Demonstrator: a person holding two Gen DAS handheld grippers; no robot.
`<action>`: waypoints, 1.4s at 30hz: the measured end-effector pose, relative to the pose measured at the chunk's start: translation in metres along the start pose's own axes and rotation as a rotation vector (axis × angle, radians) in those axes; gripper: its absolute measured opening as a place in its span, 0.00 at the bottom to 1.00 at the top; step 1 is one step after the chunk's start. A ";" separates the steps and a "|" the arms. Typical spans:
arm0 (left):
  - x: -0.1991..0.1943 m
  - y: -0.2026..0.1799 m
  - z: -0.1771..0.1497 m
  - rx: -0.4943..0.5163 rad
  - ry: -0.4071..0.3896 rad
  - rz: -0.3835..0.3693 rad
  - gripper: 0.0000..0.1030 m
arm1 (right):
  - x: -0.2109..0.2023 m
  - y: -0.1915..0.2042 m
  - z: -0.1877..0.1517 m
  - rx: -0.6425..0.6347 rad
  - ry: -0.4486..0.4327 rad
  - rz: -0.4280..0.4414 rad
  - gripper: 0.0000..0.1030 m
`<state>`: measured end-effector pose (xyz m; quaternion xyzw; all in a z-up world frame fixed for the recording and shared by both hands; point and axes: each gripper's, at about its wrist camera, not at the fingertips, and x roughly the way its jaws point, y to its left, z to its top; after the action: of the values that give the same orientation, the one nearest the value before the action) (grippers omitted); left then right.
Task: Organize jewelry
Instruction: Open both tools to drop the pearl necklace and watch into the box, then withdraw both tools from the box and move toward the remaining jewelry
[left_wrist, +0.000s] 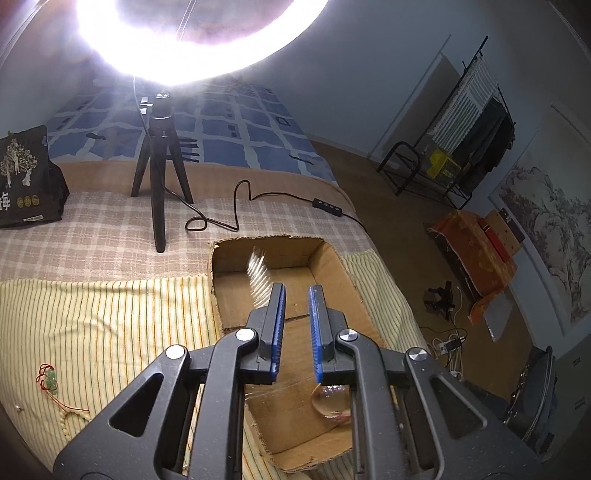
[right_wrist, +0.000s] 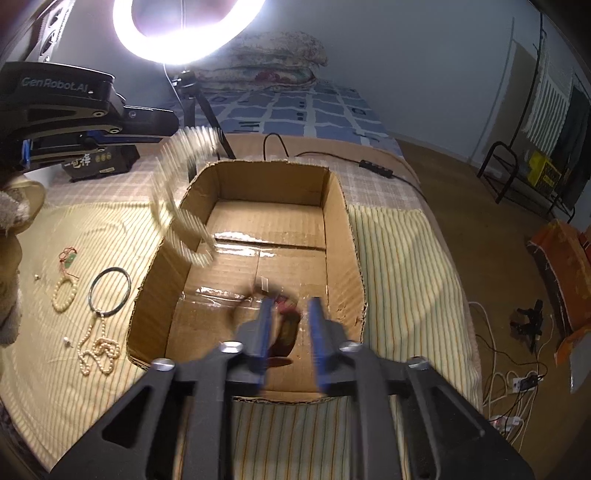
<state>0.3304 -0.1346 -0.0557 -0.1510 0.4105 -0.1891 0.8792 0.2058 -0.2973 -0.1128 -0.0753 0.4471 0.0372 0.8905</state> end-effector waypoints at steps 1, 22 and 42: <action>-0.001 0.000 0.000 -0.002 -0.001 0.000 0.33 | -0.001 0.001 0.000 -0.003 -0.003 -0.008 0.51; -0.034 -0.008 -0.005 0.099 -0.029 0.058 0.39 | -0.027 0.000 0.000 0.016 -0.050 -0.037 0.63; -0.110 0.048 -0.031 0.212 -0.057 0.239 0.45 | -0.074 0.041 -0.013 -0.056 -0.139 0.028 0.63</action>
<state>0.2512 -0.0450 -0.0218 -0.0127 0.3781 -0.1209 0.9178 0.1463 -0.2586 -0.0654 -0.0913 0.3842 0.0676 0.9162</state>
